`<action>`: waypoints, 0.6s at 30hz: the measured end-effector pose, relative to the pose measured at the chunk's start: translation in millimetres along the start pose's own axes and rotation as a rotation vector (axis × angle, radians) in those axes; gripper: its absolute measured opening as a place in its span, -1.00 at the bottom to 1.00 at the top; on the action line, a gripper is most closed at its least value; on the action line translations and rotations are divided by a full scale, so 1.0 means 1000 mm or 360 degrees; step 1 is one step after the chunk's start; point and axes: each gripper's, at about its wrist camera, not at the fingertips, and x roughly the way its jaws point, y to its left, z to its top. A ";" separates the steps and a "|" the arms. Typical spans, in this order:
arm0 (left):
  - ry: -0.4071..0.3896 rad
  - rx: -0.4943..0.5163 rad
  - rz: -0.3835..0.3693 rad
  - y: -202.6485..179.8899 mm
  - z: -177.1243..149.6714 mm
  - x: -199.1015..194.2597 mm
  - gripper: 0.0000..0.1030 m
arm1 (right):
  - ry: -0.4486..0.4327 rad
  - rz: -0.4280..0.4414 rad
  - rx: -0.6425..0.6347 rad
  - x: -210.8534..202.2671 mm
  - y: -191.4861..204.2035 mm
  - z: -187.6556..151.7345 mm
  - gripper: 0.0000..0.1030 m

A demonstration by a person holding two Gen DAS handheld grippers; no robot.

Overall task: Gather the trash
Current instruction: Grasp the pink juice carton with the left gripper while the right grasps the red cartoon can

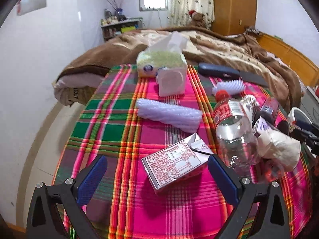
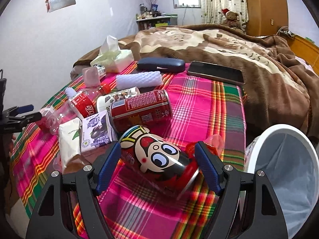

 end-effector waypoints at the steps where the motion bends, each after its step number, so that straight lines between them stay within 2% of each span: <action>1: -0.0001 0.0025 -0.0025 -0.002 0.000 0.002 0.96 | 0.0004 0.0012 -0.0006 0.000 0.000 0.000 0.51; 6: 0.0062 0.0024 -0.0145 -0.006 -0.001 0.011 0.92 | 0.0078 0.0070 -0.0005 0.004 -0.002 0.001 0.51; 13: 0.0099 0.0080 -0.0329 -0.030 -0.014 -0.001 0.91 | 0.0153 0.0179 -0.0078 -0.004 0.009 -0.001 0.51; 18: 0.0059 0.0093 -0.0272 -0.028 -0.007 -0.001 0.91 | 0.0196 0.0115 -0.0137 0.009 0.018 -0.001 0.51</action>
